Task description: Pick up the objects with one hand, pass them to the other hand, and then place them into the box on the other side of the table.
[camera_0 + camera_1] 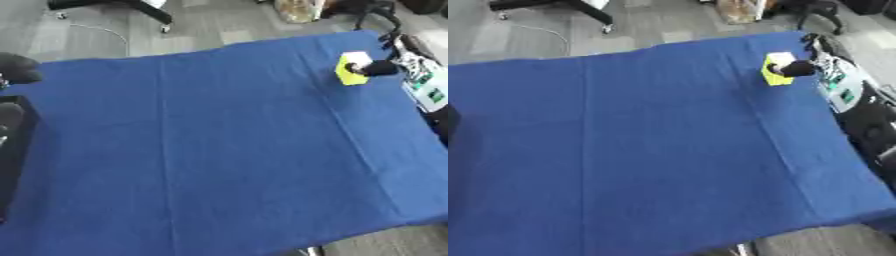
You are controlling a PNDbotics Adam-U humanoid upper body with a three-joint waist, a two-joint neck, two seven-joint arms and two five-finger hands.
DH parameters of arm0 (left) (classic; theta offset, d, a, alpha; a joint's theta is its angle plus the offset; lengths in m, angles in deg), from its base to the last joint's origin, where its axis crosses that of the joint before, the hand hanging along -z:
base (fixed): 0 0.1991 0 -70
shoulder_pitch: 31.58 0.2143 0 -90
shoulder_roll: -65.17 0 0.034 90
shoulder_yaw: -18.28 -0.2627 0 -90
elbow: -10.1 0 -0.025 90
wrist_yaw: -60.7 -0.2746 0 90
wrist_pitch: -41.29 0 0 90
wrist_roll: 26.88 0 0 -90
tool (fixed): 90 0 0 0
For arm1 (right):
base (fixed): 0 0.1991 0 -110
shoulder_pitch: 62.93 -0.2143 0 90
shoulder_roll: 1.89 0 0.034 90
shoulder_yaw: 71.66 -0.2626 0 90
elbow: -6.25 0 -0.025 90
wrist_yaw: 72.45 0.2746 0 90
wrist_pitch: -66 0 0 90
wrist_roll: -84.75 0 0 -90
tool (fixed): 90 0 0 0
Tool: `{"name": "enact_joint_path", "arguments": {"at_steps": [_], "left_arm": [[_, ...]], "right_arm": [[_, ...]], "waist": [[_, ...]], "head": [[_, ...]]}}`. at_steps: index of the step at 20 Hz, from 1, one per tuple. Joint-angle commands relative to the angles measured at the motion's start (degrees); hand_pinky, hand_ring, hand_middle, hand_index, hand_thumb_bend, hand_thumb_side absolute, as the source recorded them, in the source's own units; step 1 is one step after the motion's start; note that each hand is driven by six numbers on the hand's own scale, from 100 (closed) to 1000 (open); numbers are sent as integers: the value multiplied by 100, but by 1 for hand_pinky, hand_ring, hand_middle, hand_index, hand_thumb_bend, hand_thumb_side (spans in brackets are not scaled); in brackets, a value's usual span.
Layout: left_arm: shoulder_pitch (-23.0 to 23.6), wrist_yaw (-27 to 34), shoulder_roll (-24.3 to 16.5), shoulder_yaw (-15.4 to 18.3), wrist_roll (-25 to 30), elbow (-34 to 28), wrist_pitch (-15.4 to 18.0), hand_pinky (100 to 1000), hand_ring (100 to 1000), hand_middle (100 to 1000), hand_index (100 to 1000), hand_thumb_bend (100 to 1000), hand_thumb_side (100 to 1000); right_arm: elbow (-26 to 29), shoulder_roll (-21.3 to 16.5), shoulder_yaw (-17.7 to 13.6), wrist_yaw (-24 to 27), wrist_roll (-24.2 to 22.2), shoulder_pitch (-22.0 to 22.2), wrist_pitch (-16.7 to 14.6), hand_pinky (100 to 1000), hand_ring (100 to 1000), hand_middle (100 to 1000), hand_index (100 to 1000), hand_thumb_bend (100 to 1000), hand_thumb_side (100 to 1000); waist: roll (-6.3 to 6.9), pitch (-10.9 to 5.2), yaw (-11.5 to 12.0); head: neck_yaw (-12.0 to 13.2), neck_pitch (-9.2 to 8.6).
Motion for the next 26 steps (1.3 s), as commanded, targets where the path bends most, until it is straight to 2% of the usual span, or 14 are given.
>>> {"name": "enact_joint_path", "arguments": {"at_steps": [1, 9, 17, 21, 26], "left_arm": [[-118, 59, -23, -10, 27, -99, 2, 774, 682, 692, 774, 493, 685], [-177, 70, 14, -32, 60, -109, 4, 775, 682, 692, 775, 490, 690], [-196, 77, 38, -36, 63, -118, -1, 774, 682, 692, 775, 486, 694], [-195, 76, 46, -35, 64, -119, -4, 774, 682, 692, 776, 485, 694], [-194, 70, 48, -30, 58, -114, -8, 774, 682, 692, 775, 484, 695]], "right_arm": [[-102, -97, -63, 74, 48, -166, -68, 818, 707, 739, 871, 594, 424], [-434, -22, -86, 178, 263, -281, -13, 809, 694, 721, 870, 583, 407], [-726, 12, -127, 135, 714, -301, 388, 771, 635, 661, 840, 510, 358], [-749, 17, -130, 112, 1018, -295, 554, 769, 623, 656, 840, 512, 360], [-579, -23, -170, 76, 1698, -295, 513, 765, 589, 638, 840, 555, 396]], "waist": [[69, 63, 19], [119, 155, 130], [130, 201, 189], [127, 207, 203], [109, 210, 210]], "head": [[-56, -14], [-143, -14], [-175, -14], [-173, -14], [-166, -14]]}}
